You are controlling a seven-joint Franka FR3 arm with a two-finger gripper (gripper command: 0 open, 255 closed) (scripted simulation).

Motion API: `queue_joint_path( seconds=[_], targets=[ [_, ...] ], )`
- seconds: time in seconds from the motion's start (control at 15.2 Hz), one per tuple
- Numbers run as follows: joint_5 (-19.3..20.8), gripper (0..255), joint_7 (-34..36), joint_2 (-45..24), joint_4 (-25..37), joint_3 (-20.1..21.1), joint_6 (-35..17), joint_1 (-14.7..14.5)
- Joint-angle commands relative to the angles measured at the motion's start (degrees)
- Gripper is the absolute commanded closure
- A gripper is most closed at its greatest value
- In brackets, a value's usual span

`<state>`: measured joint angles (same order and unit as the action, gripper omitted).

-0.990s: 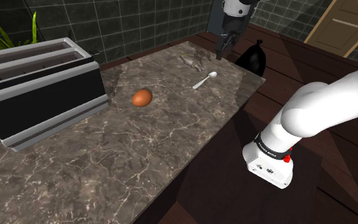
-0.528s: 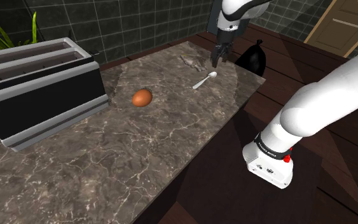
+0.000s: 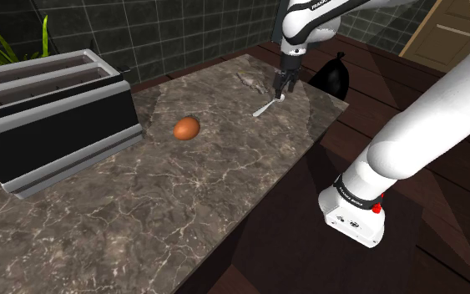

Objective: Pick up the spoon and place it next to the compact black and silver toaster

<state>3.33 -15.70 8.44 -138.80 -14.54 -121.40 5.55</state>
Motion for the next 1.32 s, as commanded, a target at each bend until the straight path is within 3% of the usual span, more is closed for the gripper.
queue_joint_path(
  seconds=[0.0, 0.59, 0.66, 1.25],
  targets=[
    [-0.09, 0, -0.13, -0.62, -1.02, -0.1, -1.66, 0.02],
    [-0.19, 0, -0.23, -1.22, -1.76, -0.16, -2.98, 0.03],
    [-0.19, 255, -0.23, -1.23, -1.76, -0.16, -2.99, 0.03],
    [-0.19, 255, -0.23, -1.22, -1.76, -0.16, -2.98, 0.03]
  ],
)
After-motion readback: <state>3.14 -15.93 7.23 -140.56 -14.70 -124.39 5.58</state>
